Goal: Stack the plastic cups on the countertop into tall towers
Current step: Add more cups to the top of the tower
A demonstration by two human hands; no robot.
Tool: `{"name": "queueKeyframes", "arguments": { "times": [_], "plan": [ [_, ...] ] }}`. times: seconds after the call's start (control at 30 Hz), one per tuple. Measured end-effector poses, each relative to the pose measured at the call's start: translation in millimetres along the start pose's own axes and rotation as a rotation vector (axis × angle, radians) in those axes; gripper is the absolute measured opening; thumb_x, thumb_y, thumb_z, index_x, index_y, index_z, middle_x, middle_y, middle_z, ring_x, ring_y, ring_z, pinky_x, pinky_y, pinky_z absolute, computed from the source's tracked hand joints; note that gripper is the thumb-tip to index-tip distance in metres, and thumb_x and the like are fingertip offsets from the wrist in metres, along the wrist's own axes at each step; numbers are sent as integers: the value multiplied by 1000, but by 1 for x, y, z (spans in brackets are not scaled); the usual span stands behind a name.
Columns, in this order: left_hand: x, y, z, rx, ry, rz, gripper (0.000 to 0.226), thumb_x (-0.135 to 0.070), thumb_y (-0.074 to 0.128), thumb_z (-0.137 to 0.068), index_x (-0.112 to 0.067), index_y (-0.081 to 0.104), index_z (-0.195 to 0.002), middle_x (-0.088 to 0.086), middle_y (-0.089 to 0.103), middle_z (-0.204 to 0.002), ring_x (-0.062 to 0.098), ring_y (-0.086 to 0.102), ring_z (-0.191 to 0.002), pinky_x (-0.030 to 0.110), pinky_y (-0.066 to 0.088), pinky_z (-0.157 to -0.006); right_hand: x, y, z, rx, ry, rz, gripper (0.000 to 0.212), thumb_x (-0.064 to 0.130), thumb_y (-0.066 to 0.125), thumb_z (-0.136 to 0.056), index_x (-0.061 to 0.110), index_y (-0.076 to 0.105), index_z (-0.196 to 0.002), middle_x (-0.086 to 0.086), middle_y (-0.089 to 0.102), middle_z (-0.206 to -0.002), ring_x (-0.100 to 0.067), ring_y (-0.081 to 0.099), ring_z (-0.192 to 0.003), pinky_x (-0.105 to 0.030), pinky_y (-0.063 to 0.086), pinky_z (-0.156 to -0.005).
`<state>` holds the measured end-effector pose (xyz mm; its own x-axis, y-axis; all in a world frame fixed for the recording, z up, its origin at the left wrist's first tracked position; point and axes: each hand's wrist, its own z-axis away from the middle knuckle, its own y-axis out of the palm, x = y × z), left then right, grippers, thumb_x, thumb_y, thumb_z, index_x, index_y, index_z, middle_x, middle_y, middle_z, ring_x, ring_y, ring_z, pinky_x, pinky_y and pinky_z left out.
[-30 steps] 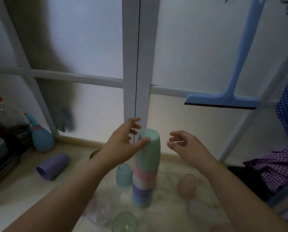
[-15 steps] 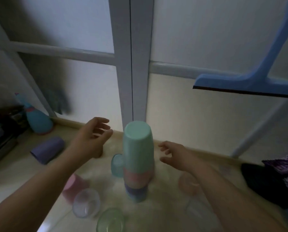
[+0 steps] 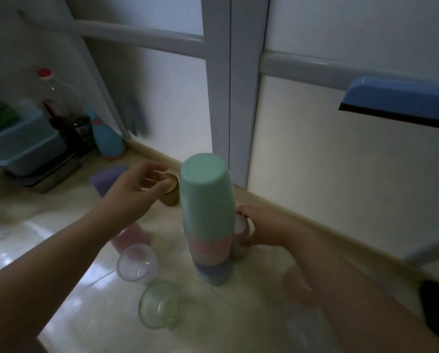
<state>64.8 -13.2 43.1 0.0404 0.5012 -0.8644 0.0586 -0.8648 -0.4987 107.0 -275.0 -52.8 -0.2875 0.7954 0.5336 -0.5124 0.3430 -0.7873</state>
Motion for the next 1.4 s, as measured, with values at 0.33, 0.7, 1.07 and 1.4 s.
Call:
{"name": "queueKeyframes", "arguments": {
  "times": [0.33,0.7,1.07,1.4],
  "plan": [
    [-5,-2,17,-46,12,5,21,-22,65,-82,-40,55,-89,-4,66,-92,14,63,-89,30,51,-80,19,-22,33,-41,1,-30,64,24,76,-71,24,46,-128,-2,56,-128,-20,53,-113,-30,40,-96],
    [-53,-16,21,66,167,151,22,-16,59,-86,-19,56,-108,4,64,-99,19,60,-89,27,50,-70,101,-115,148,-473,61,-253,52,24,77,-70,33,50,-113,9,59,-113,-12,58,-104,-35,51,-91],
    [-57,-69,9,163,268,162,26,-24,59,-86,-23,55,-111,-3,63,-100,14,59,-94,34,51,-83,218,-130,151,-795,-9,-386,50,28,74,-69,34,53,-114,5,61,-113,-13,61,-101,-33,54,-83],
    [-23,-93,1,273,252,179,20,-20,61,-85,-24,58,-104,-2,65,-100,15,61,-92,30,50,-78,214,-82,116,-747,211,-388,48,22,71,-75,36,48,-115,8,57,-118,-15,57,-109,-32,51,-86]
  ]
}}
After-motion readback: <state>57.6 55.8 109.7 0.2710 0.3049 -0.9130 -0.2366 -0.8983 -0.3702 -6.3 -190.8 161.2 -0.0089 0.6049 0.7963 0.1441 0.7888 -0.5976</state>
